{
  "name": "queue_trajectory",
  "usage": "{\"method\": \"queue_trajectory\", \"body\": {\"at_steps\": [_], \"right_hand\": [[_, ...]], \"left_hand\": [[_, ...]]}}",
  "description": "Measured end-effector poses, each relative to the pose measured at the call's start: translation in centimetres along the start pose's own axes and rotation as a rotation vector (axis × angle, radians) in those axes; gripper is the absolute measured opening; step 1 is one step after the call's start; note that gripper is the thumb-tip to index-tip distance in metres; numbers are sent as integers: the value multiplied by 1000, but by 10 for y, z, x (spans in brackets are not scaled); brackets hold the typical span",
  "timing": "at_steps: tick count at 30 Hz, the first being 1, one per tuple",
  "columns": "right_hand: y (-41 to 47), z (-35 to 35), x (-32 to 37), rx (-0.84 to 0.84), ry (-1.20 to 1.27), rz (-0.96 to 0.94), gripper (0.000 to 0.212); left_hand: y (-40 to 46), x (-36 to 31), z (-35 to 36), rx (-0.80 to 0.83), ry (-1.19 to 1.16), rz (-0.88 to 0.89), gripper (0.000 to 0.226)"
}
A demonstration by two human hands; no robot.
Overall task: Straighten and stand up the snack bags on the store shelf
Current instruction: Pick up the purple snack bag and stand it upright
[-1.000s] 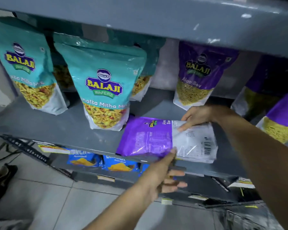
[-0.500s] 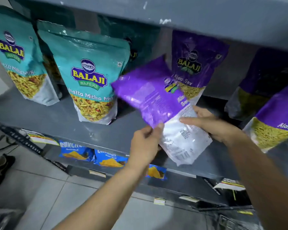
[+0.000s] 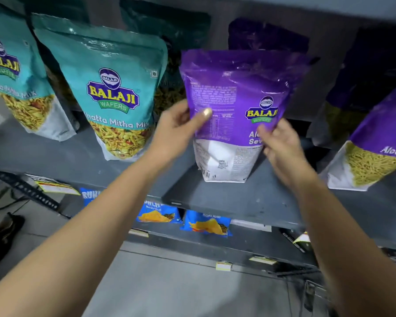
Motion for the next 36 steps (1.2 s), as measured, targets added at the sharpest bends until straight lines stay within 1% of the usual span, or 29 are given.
{"method": "queue_trajectory", "body": {"at_steps": [2, 3, 5, 7, 8, 9, 11, 12, 13, 15, 16, 17, 19, 21, 23, 26, 28, 30, 33, 35, 36], "right_hand": [[13, 0, 30, -81, 105, -73, 25], [18, -2, 44, -134, 133, -112, 19], [24, -4, 62, -190, 157, -168, 19], [24, -8, 59, -178, 176, -160, 19], [24, -11, 51, -162, 184, -114, 13], [22, -12, 40, -146, 185, -38, 11], [18, -16, 10, -114, 112, 164, 44], [16, -17, -7, -110, 69, 252, 54], [13, -17, -23, -108, 38, 330, 57], [5, -15, -47, -108, -24, 401, 45], [2, -15, -56, -110, -53, 400, 39], [-1, -16, -61, -116, -85, 384, 34], [-3, -19, -61, -139, -146, 348, 29], [-4, -24, -59, -151, -169, 337, 29], [-7, -23, -61, -115, -195, 335, 27], [-8, -23, -68, -44, -231, 348, 29], [-7, -24, -68, 36, -203, 361, 36], [-7, -30, -66, 90, -313, 348, 52], [-3, -36, -64, 122, -501, 308, 81], [0, -34, -59, 155, -509, 291, 99], [2, -32, -55, 179, -480, 278, 101]], "left_hand": [[11, -22, -3, -135, -37, 72, 9], [16, -30, -4, -180, -20, 102, 14], [21, -38, -3, -205, 29, 142, 22], [17, -35, 0, -235, 30, 145, 21], [11, -27, 0, -268, 42, 96, 18], [3, -10, -2, -303, 65, 2, 19], [-19, 27, -6, -357, 182, -213, 33], [-29, 44, -8, -344, 272, -285, 33], [-38, 59, -7, -292, 354, -331, 28], [-54, 70, 5, -165, 494, -352, 8], [-59, 71, 13, -131, 519, -340, 4], [-62, 71, 19, -116, 515, -326, 14], [-65, 72, 27, -87, 413, -316, 37], [-64, 78, 33, -5, 317, -326, 67], [-63, 85, 36, 76, 319, -318, 92], [-61, 89, 44, 176, 351, -298, 113], [-56, 88, 46, 218, 342, -297, 119], [-48, 85, 44, 201, 336, -270, 115], [-36, 83, 38, 150, 370, -291, 90], [-30, 87, 33, 162, 330, -366, 73], [-27, 90, 31, 168, 293, -390, 70]]}}
Point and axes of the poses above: each hand's wrist, its own y-axis towards the middle knuckle, its own z-axis out of the palm, x = y × z, the point moved 3 cm from there along y, towards the middle knuckle, and after that the axes turned 1 degree about -y, right-handed, at the moved point
